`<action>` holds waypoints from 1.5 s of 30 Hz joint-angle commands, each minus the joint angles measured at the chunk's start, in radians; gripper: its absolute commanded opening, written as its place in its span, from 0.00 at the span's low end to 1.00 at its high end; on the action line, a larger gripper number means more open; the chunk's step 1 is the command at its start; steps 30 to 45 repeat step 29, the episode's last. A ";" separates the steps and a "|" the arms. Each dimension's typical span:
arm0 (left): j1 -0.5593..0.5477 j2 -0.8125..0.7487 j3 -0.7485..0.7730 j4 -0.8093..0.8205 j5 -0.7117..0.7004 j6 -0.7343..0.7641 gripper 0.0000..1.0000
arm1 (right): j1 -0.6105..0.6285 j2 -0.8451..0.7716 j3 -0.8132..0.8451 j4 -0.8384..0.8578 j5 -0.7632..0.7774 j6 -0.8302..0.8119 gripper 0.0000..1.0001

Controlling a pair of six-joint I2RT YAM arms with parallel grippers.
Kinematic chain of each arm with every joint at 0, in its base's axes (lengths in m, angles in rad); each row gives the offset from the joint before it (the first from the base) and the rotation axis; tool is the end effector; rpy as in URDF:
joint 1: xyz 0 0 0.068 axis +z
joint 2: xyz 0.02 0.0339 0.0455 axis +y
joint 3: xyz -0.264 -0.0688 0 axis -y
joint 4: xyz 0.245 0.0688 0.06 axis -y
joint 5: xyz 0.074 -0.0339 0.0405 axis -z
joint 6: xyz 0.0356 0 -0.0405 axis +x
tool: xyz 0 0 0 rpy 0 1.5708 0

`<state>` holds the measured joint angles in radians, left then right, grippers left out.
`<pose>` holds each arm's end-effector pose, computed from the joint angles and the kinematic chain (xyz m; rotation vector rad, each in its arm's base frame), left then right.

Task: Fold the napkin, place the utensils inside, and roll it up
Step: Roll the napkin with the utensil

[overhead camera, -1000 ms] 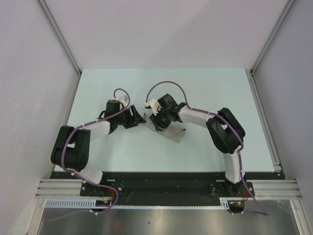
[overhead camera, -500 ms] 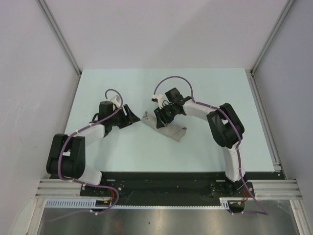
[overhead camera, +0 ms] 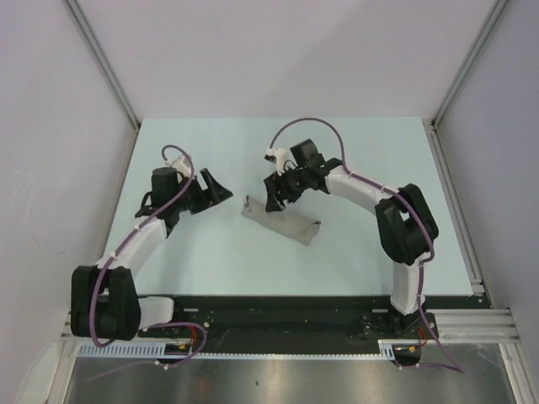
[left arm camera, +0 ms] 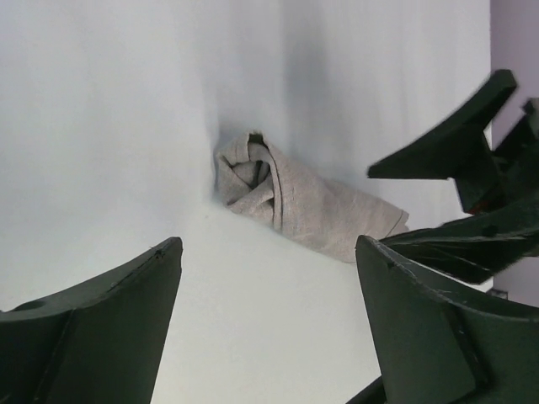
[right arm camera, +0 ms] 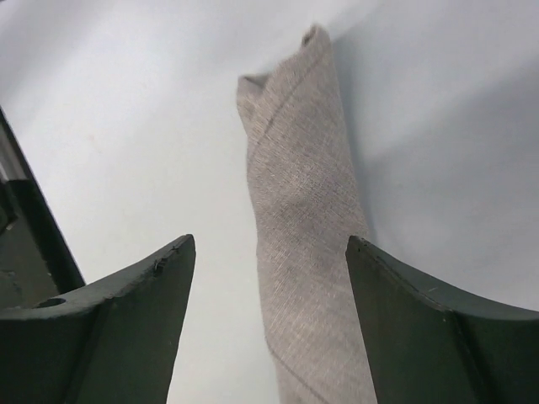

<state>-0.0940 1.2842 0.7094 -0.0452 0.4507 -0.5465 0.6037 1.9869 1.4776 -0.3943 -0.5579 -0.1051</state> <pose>0.2673 -0.0408 0.2223 -0.2441 2.2353 -0.8478 0.3469 0.2621 0.2060 -1.0936 2.2449 0.9022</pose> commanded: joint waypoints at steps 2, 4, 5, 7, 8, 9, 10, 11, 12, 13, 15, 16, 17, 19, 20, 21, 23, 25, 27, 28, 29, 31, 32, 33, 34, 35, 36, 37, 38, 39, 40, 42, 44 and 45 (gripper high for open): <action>0.127 -0.152 0.048 -0.096 0.061 0.071 0.94 | -0.065 -0.210 -0.063 0.127 0.041 0.146 0.78; 0.198 -0.218 0.053 -0.131 0.089 0.094 0.96 | -0.105 -0.262 -0.152 0.172 0.078 0.208 0.78; 0.242 -0.238 0.058 -0.148 0.115 0.127 0.98 | -0.148 -0.320 -0.187 0.222 0.101 0.279 0.78; 0.281 -0.292 0.070 -0.203 0.135 0.173 0.98 | -0.192 -0.376 -0.306 0.265 0.190 0.333 0.78; 0.312 -0.307 0.071 -0.217 0.146 0.221 0.99 | -0.241 -0.449 -0.348 0.314 0.214 0.379 0.78; 0.324 -0.327 0.071 -0.241 0.155 0.244 1.00 | -0.263 -0.483 -0.399 0.336 0.277 0.395 0.78; 0.335 -0.360 0.064 -0.248 0.160 0.264 1.00 | -0.287 -0.526 -0.481 0.356 0.297 0.409 0.78; 0.349 -0.377 0.059 -0.249 0.161 0.295 1.00 | -0.304 -0.563 -0.525 0.385 0.320 0.418 0.78; 0.353 -0.393 0.049 -0.258 0.160 0.306 1.00 | -0.330 -0.642 -0.558 0.384 0.382 0.417 0.78; 0.355 -0.428 0.039 -0.257 0.157 0.310 1.00 | -0.335 -0.678 -0.586 0.384 0.415 0.412 0.78; 0.355 -0.454 0.018 -0.237 0.148 0.300 1.00 | -0.338 -0.781 -0.669 0.423 0.509 0.380 0.78; 0.356 -0.467 0.015 -0.232 0.146 0.298 1.00 | -0.338 -0.810 -0.700 0.436 0.533 0.371 0.78; 0.355 -0.467 0.015 -0.223 0.146 0.290 1.00 | -0.338 -0.839 -0.741 0.442 0.556 0.367 0.78; 0.355 -0.462 0.015 -0.216 0.151 0.283 1.00 | -0.340 -0.904 -0.783 0.465 0.599 0.357 0.78; 0.355 -0.464 0.013 -0.203 0.151 0.278 1.00 | -0.338 -0.918 -0.815 0.471 0.605 0.354 0.78; 0.355 -0.464 0.006 -0.196 0.157 0.276 1.00 | -0.340 -0.939 -0.827 0.474 0.608 0.352 0.78; 0.355 -0.470 -0.005 -0.177 0.152 0.264 1.00 | -0.340 -0.951 -0.859 0.489 0.609 0.351 0.78; 0.355 -0.474 -0.011 -0.173 0.154 0.264 1.00 | -0.340 -0.952 -0.873 0.497 0.609 0.358 0.78; 0.355 -0.480 -0.016 -0.173 0.151 0.263 1.00 | -0.338 -0.947 -0.879 0.499 0.609 0.357 0.78; 0.355 -0.482 -0.018 -0.174 0.146 0.263 1.00 | -0.340 -0.944 -0.878 0.497 0.610 0.355 0.79; 0.355 -0.488 -0.018 -0.176 0.143 0.264 1.00 | -0.340 -0.945 -0.876 0.499 0.609 0.354 0.78; 0.355 -0.488 -0.018 -0.176 0.143 0.264 1.00 | -0.340 -0.945 -0.876 0.499 0.609 0.354 0.78; 0.355 -0.488 -0.018 -0.176 0.143 0.264 1.00 | -0.340 -0.945 -0.876 0.499 0.609 0.354 0.78; 0.355 -0.488 -0.018 -0.176 0.143 0.264 1.00 | -0.340 -0.945 -0.876 0.499 0.609 0.354 0.78; 0.355 -0.488 -0.018 -0.176 0.143 0.264 1.00 | -0.340 -0.945 -0.876 0.499 0.609 0.354 0.78; 0.355 -0.488 -0.018 -0.176 0.143 0.264 1.00 | -0.340 -0.945 -0.876 0.499 0.609 0.354 0.78; 0.355 -0.488 -0.018 -0.176 0.143 0.264 1.00 | -0.340 -0.945 -0.876 0.499 0.609 0.354 0.78; 0.355 -0.488 -0.018 -0.176 0.143 0.264 1.00 | -0.340 -0.945 -0.876 0.499 0.609 0.354 0.78; 0.355 -0.488 -0.018 -0.176 0.143 0.264 1.00 | -0.340 -0.945 -0.876 0.499 0.609 0.354 0.78; 0.355 -0.488 -0.018 -0.176 0.143 0.264 1.00 | -0.340 -0.945 -0.876 0.499 0.609 0.354 0.78; 0.355 -0.488 -0.018 -0.176 0.143 0.264 1.00 | -0.340 -0.945 -0.876 0.499 0.609 0.354 0.78; 0.355 -0.488 -0.018 -0.176 0.143 0.264 1.00 | -0.340 -0.945 -0.876 0.499 0.609 0.354 0.78; 0.355 -0.488 -0.018 -0.176 0.143 0.264 1.00 | -0.340 -0.945 -0.876 0.499 0.609 0.354 0.78; 0.355 -0.488 -0.018 -0.176 0.143 0.264 1.00 | -0.340 -0.945 -0.876 0.499 0.609 0.354 0.78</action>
